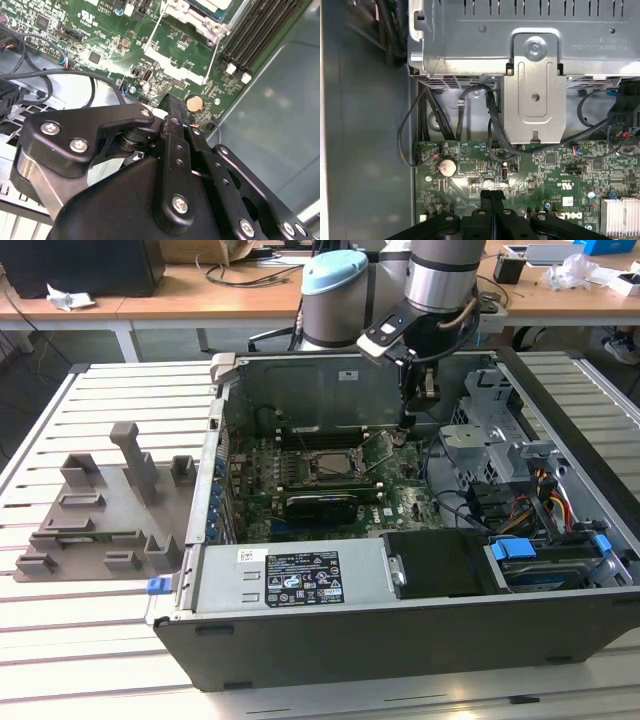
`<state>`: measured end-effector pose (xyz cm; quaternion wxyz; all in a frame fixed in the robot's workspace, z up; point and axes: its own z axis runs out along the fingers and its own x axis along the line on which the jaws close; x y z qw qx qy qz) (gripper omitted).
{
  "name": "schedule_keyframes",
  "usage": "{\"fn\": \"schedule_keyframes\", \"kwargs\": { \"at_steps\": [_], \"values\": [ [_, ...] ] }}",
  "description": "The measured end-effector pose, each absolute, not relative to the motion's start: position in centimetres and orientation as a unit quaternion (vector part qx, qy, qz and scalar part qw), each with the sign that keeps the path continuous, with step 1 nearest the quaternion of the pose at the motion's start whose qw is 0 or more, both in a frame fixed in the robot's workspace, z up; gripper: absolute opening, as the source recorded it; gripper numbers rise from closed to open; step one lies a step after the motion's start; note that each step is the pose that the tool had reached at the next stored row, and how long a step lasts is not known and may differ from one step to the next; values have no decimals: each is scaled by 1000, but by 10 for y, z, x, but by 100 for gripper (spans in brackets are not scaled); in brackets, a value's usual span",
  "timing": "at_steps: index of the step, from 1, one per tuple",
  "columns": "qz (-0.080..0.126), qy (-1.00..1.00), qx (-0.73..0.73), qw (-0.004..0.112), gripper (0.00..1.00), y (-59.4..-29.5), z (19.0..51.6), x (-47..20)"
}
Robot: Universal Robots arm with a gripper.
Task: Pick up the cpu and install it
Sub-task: 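Close the cpu cover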
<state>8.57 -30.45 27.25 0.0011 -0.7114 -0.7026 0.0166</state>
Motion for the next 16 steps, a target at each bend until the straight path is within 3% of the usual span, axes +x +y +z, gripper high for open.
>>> {"fn": "schedule_keyframes", "kwargs": {
  "at_steps": [16],
  "values": [
    [18, -705, -709, 1, 11, -305, 244, 69]
  ]
}}
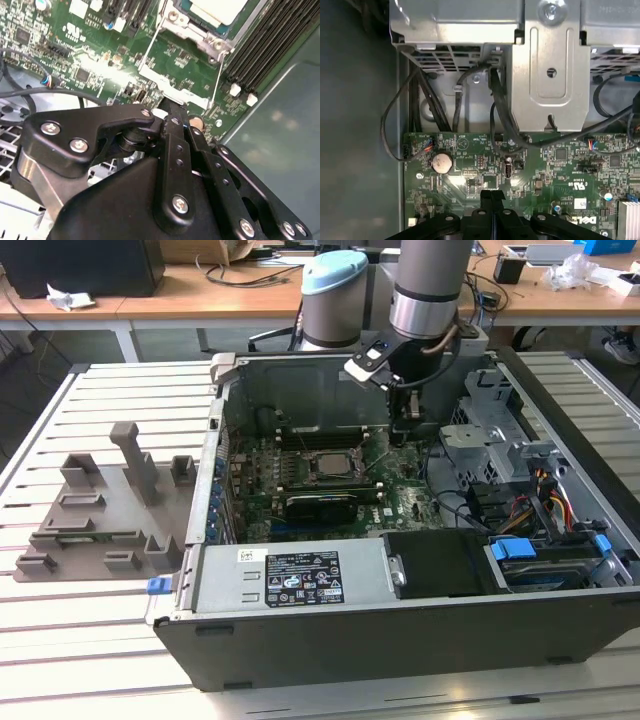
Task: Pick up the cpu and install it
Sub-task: 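Close the cpu cover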
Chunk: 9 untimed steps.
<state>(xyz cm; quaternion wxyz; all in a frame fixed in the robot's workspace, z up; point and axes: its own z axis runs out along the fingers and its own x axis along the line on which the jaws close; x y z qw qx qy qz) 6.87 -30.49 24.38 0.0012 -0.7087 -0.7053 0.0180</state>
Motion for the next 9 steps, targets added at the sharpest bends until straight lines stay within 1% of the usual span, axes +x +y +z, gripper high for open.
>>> {"fn": "schedule_keyframes", "kwargs": {
  "at_steps": [9],
  "values": [
    [18, -705, -709, 1, 11, -305, 244, 60]
  ]
}}
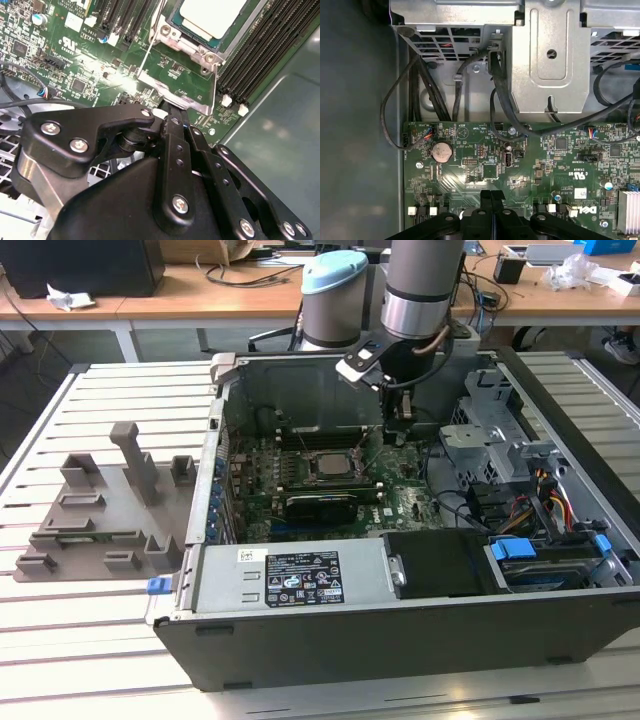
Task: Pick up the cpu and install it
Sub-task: 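Close the cpu cover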
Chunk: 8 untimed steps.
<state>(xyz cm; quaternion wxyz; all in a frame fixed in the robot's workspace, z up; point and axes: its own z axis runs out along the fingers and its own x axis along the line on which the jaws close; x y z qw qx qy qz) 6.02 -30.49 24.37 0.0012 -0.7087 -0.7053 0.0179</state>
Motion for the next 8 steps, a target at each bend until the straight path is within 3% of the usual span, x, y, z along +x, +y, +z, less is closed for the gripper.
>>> {"fn": "schedule_keyframes", "kwargs": {
  "at_steps": [8],
  "values": [
    [18, -705, -709, 1, 11, -305, 244, 57]
  ]
}}
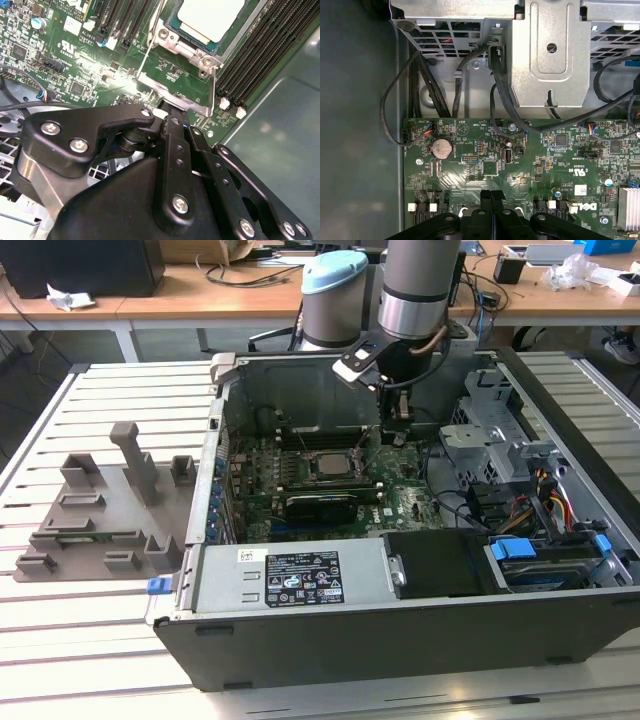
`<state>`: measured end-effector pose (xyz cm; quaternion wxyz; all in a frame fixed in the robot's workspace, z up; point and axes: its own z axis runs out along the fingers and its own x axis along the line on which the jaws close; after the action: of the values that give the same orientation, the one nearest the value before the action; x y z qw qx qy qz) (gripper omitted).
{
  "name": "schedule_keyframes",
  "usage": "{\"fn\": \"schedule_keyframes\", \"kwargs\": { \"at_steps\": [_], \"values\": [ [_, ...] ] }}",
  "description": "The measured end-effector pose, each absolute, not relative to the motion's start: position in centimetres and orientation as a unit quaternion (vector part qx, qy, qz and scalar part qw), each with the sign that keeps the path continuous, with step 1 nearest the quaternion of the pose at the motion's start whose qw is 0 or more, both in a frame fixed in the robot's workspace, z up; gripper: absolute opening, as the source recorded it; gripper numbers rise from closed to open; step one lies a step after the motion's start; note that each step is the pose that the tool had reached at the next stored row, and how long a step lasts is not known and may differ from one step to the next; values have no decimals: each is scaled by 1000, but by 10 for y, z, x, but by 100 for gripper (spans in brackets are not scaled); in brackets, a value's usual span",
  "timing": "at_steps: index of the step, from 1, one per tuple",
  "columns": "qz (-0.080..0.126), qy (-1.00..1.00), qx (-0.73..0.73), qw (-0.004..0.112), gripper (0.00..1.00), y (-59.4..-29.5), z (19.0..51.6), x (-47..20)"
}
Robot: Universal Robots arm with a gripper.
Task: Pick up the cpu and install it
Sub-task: 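Close the cpu cover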
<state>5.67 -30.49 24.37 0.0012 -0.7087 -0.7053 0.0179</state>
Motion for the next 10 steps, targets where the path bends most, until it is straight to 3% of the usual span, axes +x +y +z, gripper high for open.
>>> {"fn": "schedule_keyframes", "kwargs": {
  "at_steps": [10],
  "values": [
    [18, -705, -709, 1, 11, -305, 244, 53]
  ]
}}
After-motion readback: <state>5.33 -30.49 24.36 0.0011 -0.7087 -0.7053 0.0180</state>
